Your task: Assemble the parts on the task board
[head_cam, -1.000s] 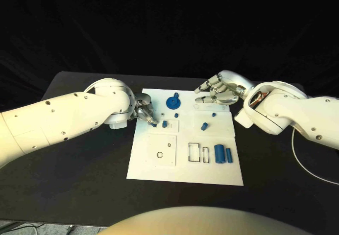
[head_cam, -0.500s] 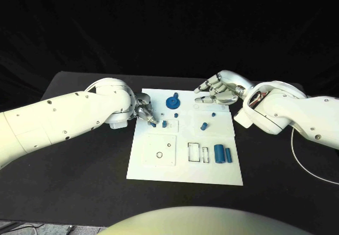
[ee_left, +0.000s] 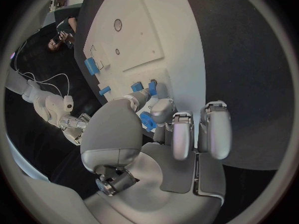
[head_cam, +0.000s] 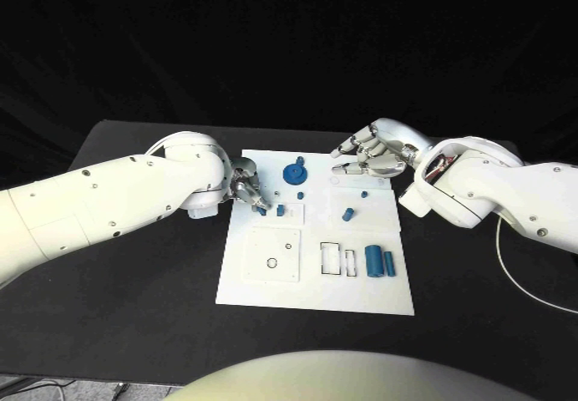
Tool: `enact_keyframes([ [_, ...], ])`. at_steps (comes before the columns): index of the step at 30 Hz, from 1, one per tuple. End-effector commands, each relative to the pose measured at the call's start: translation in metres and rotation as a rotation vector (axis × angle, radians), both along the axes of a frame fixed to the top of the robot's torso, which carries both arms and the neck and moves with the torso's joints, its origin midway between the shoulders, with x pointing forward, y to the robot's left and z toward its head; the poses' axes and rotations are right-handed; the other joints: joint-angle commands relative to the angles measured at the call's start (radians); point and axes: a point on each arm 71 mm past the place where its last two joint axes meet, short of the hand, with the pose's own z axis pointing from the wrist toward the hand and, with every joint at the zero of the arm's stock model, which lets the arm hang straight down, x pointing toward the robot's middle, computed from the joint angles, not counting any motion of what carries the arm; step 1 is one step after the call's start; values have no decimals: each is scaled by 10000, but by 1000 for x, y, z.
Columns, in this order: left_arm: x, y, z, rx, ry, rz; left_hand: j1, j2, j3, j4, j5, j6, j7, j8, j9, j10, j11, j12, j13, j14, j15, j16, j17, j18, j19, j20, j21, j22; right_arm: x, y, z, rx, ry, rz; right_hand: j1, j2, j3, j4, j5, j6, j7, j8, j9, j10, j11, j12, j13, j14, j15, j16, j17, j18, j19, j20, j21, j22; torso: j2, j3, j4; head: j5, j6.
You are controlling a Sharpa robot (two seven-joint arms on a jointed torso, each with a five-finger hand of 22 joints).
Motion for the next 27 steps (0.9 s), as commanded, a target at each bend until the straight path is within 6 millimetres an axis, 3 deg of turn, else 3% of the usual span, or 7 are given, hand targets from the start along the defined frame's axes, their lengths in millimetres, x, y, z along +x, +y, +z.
enact_keyframes([
  [1, -4, -6, -4, -142, 125, -163, -166, -17, -126, 3, 13, 61, 1, 39, -12, 98, -10, 23, 0, 1070, -74, 30, 2628, -107, 584, -86, 53, 1845, -1, 1, 0, -11, 16, 152, 15, 98, -33, 44, 48, 20, 25, -13, 8, -92, 6, -61, -10, 537, 68, -50, 339, 80, -85, 0, -60, 301, -2, -1, 0, 6, -5],
  [21, -3, -4, -4, 77, 128, -102, -323, -192, -683, 6, 5, 191, -41, 18, -27, 162, -40, 18, 3, 1070, -94, 30, 2628, -111, 593, -108, 66, 1872, -1, 0, 0, -7, 4, 130, 43, 110, -42, 40, 69, 16, 27, -13, 8, -97, 6, -55, -20, 538, 68, -58, 340, 80, -86, 0, -68, 298, -5, -4, -1, -3, -63],
  [27, -2, -2, -4, 279, 131, -29, 83, -59, -677, -270, 47, 206, -90, -32, -50, 182, -79, -10, -18, 1070, -121, 30, 2628, -110, 593, -129, 60, 1881, -1, 0, 0, -3, 0, 135, 43, 110, -42, 40, 69, 16, 27, -13, 8, -97, 6, -55, -20, 538, 68, -58, 340, 80, -86, 0, -68, 298, -7, -6, 4, -10, -70],
])
